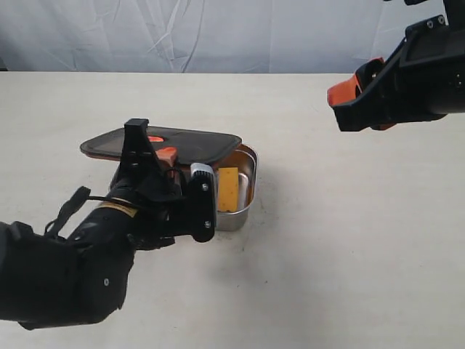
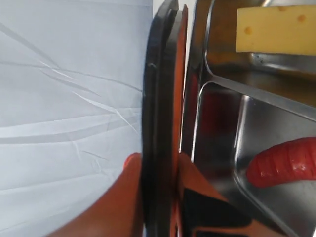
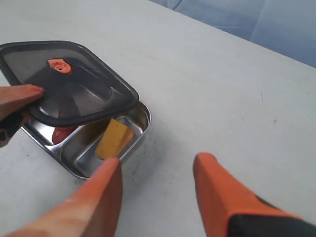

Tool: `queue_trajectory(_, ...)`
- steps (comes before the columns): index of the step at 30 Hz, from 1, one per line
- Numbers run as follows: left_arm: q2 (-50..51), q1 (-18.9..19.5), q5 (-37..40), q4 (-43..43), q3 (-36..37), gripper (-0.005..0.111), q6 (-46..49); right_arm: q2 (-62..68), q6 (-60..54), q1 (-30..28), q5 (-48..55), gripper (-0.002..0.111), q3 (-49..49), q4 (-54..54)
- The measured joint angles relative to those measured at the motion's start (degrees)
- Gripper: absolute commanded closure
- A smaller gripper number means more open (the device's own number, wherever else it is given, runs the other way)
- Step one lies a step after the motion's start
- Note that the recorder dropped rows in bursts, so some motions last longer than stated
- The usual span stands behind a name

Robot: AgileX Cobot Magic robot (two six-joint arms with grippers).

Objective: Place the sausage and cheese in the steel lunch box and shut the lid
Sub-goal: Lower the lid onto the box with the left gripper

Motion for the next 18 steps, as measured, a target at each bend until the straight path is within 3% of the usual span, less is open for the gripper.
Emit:
queue_trajectory(9, 4.66, -4.54, -3.10, 1.21, -0.10, 0.107, 0.11, 0.00, 0.32, 0.00, 0.09, 0.062, 0.00, -0.49)
queue_trajectory(18, 8.40, -5.41, -4.34, 1.65, -0.10, 0.107, 0.22, 0.00, 0.32, 0.00, 0.76, 0.062, 0.00, -0.61)
